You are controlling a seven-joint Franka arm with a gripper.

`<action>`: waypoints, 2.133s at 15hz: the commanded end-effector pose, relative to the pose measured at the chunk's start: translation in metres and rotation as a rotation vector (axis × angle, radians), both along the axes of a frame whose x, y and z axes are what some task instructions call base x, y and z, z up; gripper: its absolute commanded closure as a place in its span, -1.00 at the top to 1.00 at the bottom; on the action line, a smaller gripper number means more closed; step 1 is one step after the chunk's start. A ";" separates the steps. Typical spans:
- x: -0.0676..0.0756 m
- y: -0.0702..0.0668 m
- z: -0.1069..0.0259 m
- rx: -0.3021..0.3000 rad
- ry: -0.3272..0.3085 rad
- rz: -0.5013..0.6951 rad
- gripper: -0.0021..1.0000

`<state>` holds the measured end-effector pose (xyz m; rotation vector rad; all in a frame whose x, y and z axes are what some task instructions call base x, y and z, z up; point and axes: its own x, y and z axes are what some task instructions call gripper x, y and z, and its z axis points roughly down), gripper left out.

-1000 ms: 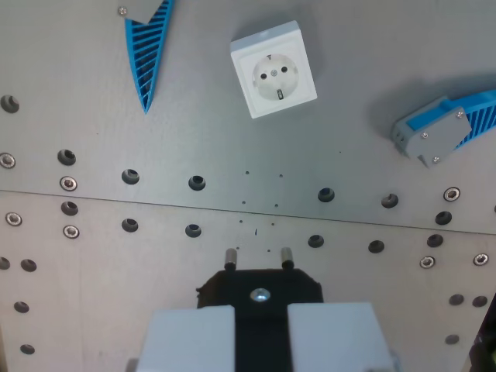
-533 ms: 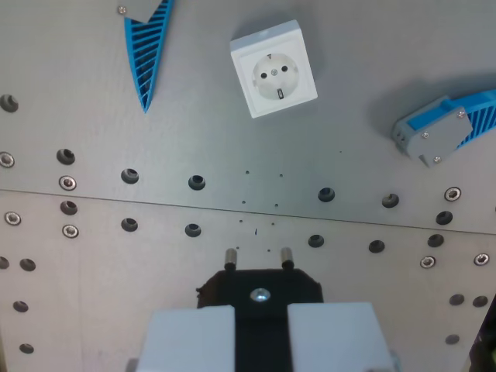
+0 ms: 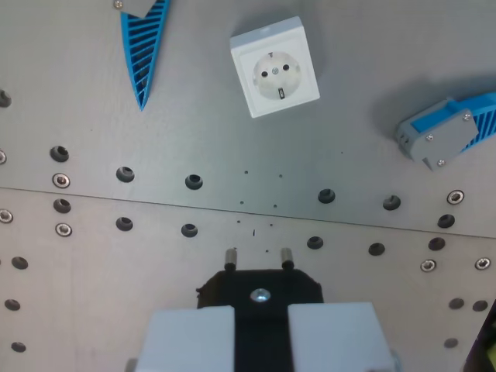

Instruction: Move above the white socket

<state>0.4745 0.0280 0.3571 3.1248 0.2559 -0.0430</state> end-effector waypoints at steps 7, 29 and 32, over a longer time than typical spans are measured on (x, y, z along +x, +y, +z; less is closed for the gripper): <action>-0.003 -0.009 -0.044 0.013 -0.083 0.102 -1.00; -0.002 -0.022 -0.154 0.009 -0.076 0.242 -1.00; -0.003 -0.024 -0.169 0.008 -0.079 0.254 -1.00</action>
